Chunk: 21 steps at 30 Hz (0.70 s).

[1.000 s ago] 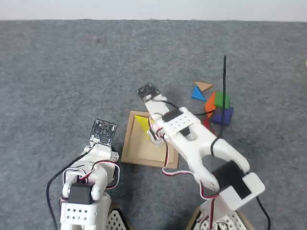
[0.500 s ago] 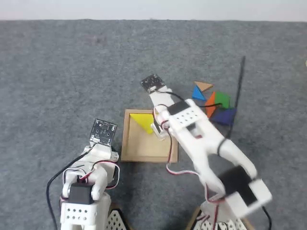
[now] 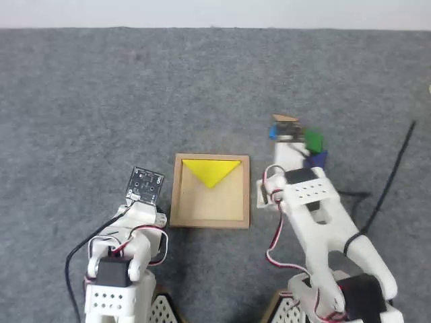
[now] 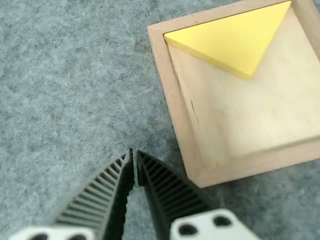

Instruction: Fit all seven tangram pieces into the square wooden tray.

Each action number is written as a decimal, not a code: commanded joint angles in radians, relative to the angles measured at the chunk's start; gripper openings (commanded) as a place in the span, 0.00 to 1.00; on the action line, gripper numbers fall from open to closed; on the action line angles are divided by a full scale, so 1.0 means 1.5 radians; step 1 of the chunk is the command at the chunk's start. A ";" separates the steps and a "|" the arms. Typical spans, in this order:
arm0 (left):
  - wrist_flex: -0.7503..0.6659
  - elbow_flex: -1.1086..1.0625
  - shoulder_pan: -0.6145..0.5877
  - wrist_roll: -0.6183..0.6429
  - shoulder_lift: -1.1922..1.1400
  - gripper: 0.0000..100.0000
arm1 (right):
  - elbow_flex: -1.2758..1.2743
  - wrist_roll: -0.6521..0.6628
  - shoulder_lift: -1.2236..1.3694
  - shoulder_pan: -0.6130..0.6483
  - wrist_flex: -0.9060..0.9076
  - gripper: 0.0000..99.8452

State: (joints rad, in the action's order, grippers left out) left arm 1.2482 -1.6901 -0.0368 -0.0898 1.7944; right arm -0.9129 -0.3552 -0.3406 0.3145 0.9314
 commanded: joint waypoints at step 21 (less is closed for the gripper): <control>0.003 0.004 -0.001 0.003 0.006 0.02 | -0.014 -0.066 0.048 -0.032 -0.014 0.35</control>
State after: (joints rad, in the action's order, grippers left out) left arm 1.2482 -1.6901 -0.0368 -0.0898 1.7944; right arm -0.9452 -0.4795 -0.2746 0.2562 0.9206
